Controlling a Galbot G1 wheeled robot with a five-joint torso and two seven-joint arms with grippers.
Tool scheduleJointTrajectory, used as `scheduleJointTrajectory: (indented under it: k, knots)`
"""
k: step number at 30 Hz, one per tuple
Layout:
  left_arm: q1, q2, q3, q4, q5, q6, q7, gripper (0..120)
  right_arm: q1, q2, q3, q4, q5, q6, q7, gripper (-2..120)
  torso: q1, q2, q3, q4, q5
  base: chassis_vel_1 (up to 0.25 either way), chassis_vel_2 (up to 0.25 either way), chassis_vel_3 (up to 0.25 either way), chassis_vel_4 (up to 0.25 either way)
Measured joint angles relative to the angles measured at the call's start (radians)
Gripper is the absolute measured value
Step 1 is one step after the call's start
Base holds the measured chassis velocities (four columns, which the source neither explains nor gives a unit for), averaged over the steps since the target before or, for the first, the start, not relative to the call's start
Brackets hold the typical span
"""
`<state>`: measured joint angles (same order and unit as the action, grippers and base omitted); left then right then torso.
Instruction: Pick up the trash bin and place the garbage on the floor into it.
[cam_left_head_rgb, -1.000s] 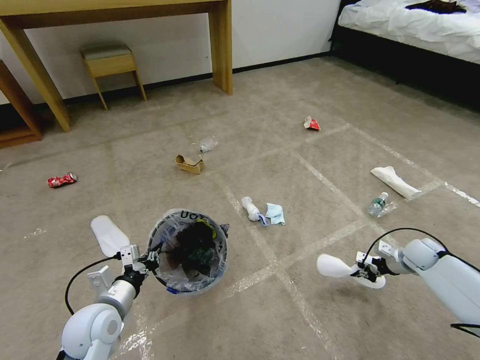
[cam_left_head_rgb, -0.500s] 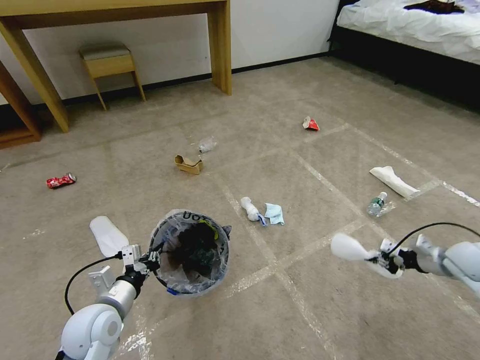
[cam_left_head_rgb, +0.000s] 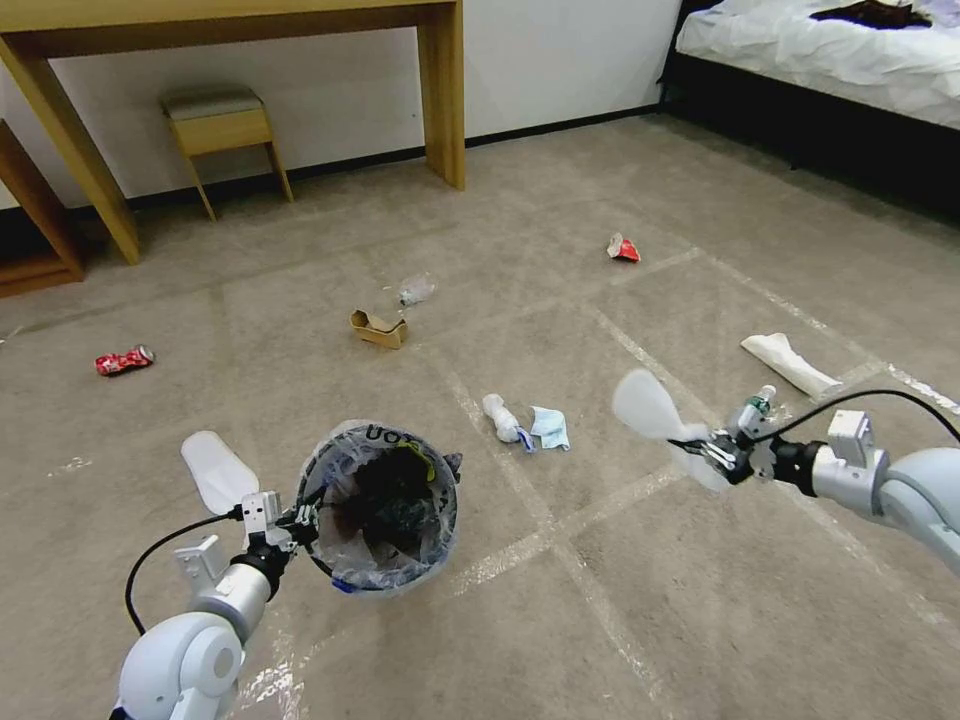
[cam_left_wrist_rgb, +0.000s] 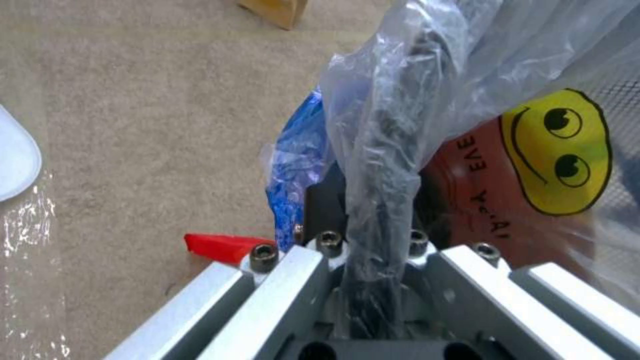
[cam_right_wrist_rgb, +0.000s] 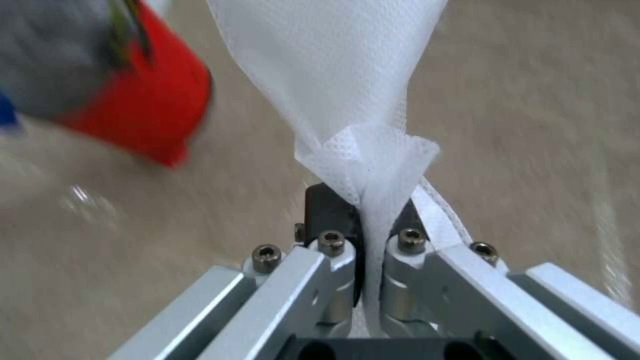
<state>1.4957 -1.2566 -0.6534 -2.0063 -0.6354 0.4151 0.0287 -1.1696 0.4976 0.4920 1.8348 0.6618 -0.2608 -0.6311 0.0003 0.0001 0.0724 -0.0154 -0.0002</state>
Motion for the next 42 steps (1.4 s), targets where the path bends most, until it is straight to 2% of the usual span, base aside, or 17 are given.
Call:
scheduleJointTrajectory:
  k: [2, 9, 12, 14, 16, 20, 23, 27, 33, 34, 35, 38, 39, 41, 42]
  knots:
    - [0.0, -0.003, 0.006, 0.002, 0.008, 0.0, 0.002, 0, 0.007, 0.009, 0.003, 0.063, 0.082, -0.01, 0.026, 0, 0.0, 0.0, 0.0, 0.0, 0.0001, 0.0, 0.0, 0.0, 0.0]
    - [-0.012, -0.003, 0.027, 0.023, 0.022, -0.001, 0.012, 0, 0.031, 0.031, -0.002, 0.172, 0.229, 0.026, 0.067, 0, 0.0, 0.0, 0.0, 0.0001, 0.0, 0.0, 0.0, 0.0, 0.0]
    - [-0.015, -0.002, 0.034, 0.027, 0.022, -0.001, 0.014, 0, 0.036, 0.042, -0.01, 0.188, 0.255, 0.058, 0.078, 0, 0.0, 0.0, 0.0, 0.0, 0.0, 0.0, 0.0, 0.0, 0.0]
    - [-0.022, 0.003, 0.053, 0.034, 0.015, 0.004, 0.017, 0, 0.039, 0.068, -0.023, 0.214, 0.292, 0.121, 0.083, 0, 0.0, 0.0, 0.0, -0.0001, 0.0002, 0.0, 0.0, 0.0, 0.0]
    - [-0.022, 0.004, 0.056, 0.035, 0.012, 0.007, 0.017, 0, 0.04, 0.074, -0.025, 0.218, 0.296, 0.129, 0.083, 0, 0.0, 0.0, 0.0, -0.0001, 0.0002, 0.0, 0.0, 0.0, 0.0]
    - [-0.024, 0.022, 0.078, 0.038, -0.025, 0.043, 0.013, 0, 0.038, 0.121, -0.04, 0.257, 0.326, 0.185, 0.066, 0, 0.0, 0.0, 0.0, -0.0001, 0.0002, 0.0, 0.0, 0.0, 0.0]
    - [-0.025, 0.028, 0.081, 0.04, -0.03, 0.051, 0.01, 0, 0.038, 0.131, -0.045, 0.266, 0.329, 0.198, 0.058, 0, 0.0, 0.0, 0.0, 0.0, 0.0001, 0.0, 0.0, 0.0, 0.0]
    - [-0.027, 0.053, 0.094, 0.031, -0.075, 0.098, -0.011, 0, 0.041, 0.153, -0.061, 0.297, 0.357, 0.227, 0.032, 0, 0.0, 0.0, 0.0, 0.0001, 0.0001, 0.0, 0.0, 0.0, 0.0]
    - [-0.031, 0.075, 0.111, -0.002, -0.17, 0.151, -0.064, 0, 0.048, 0.159, -0.088, 0.335, 0.369, 0.25, 0.002, 0, 0.0, 0.0, 0.0, 0.0001, 0.0001, 0.0, 0.0, 0.0, 0.0]
    - [-0.03, 0.084, 0.121, -0.027, -0.223, 0.176, -0.093, 0, 0.046, 0.162, -0.104, 0.353, 0.37, 0.256, -0.011, 0, 0.0, 0.0, 0.0, 0.0001, 0.0, 0.0, 0.0, 0.0, 0.0]
    - [-0.03, 0.084, 0.121, -0.027, -0.223, 0.176, -0.093, 0, 0.046, 0.162, -0.104, 0.353, 0.37, 0.256, -0.011, 0, 0.0, 0.0, 0.0, 0.0001, 0.0, 0.0, 0.0, 0.0, 0.0]
    - [-0.016, 0.109, 0.145, -0.118, -0.389, 0.229, -0.207, 0, 0.039, 0.172, -0.157, 0.391, 0.35, 0.278, -0.049, 0, 0.0, 0.0, 0.0, 0.0, 0.0001, 0.0, 0.0, 0.0, 0.0]
    - [-0.016, 0.109, 0.145, -0.118, -0.389, 0.229, -0.207, 0, 0.039, 0.172, -0.157, 0.391, 0.35, 0.278, -0.049, 0, 0.0, 0.0, 0.0, 0.0, 0.0001, 0.0, 0.0, 0.0, 0.0]
    - [-0.012, 0.12, 0.16, -0.154, -0.45, 0.241, -0.258, 0, 0.04, 0.173, -0.183, 0.408, 0.331, 0.282, -0.073, 0, 0.0, 0.0, 0.0, 0.0, 0.0005, 0.0, 0.0, 0.0, 0.0]
    - [-0.012, 0.12, 0.16, -0.154, -0.45, 0.241, -0.258, 0, 0.04, 0.173, -0.183, 0.408, 0.331, 0.282, -0.073, 0, 0.0, 0.0, 0.0, 0.0, 0.0005, 0.0, 0.0, 0.0, 0.0]
